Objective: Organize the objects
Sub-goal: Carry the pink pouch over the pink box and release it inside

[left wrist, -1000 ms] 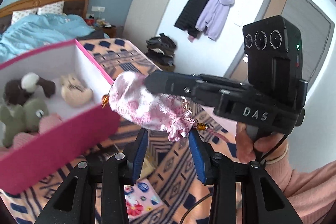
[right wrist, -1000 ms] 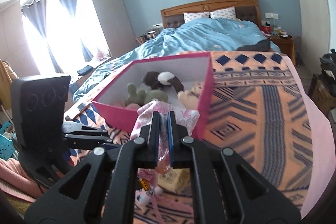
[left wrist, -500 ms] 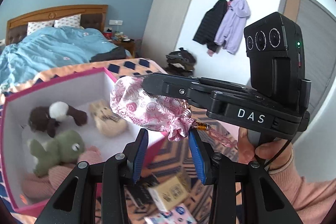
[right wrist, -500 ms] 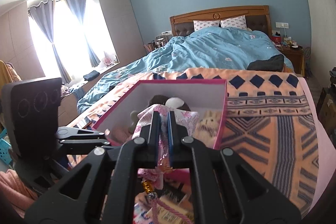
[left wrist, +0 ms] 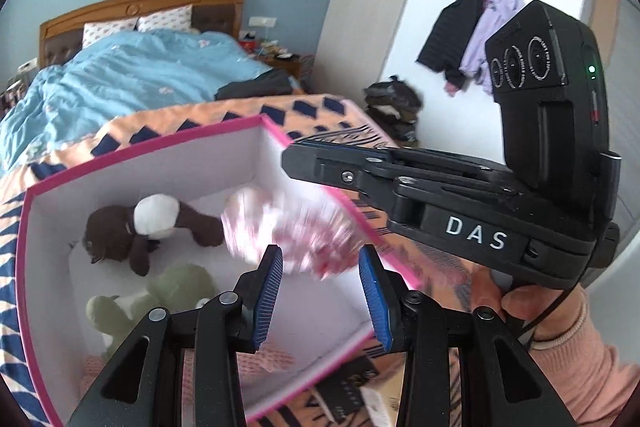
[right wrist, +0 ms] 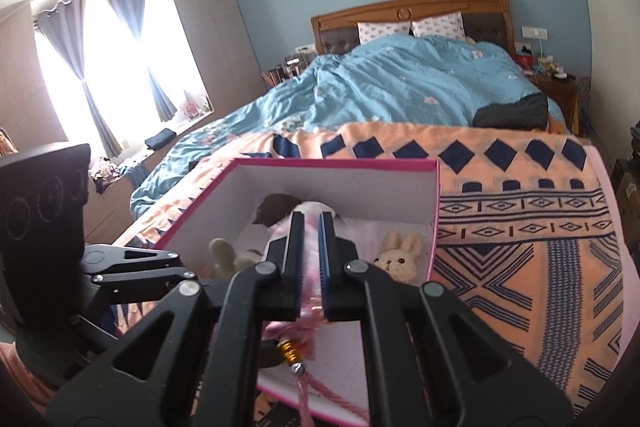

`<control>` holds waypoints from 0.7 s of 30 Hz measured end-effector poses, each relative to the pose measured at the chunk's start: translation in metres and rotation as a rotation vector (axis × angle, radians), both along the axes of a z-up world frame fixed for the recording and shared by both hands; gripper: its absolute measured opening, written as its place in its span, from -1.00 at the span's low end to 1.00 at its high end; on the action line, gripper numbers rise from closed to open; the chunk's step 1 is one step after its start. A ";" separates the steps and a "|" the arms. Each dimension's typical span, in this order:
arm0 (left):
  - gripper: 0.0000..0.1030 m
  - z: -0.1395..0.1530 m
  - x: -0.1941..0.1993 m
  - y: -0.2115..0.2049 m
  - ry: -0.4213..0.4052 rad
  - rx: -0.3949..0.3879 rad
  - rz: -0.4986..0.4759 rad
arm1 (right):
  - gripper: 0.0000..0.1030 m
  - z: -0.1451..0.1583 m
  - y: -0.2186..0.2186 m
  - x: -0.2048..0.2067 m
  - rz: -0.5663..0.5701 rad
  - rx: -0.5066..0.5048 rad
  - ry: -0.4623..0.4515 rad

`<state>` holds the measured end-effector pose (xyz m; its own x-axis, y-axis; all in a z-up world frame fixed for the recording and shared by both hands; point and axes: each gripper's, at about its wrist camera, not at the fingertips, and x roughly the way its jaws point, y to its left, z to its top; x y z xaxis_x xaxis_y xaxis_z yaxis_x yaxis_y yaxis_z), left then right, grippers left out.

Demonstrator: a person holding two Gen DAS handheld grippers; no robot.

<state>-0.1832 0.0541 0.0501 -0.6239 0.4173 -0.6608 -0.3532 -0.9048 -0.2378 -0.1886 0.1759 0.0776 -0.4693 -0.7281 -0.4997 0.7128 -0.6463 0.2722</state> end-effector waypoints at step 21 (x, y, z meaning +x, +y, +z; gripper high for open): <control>0.17 0.003 0.061 -0.009 0.128 0.013 -0.027 | -0.39 -0.010 0.040 0.032 0.010 -0.025 -0.034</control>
<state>-0.1218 0.0450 0.0527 -0.6913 0.4425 -0.5713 -0.4053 -0.8919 -0.2005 -0.1563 0.2162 0.0671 -0.4446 -0.7452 -0.4971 0.7095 -0.6317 0.3125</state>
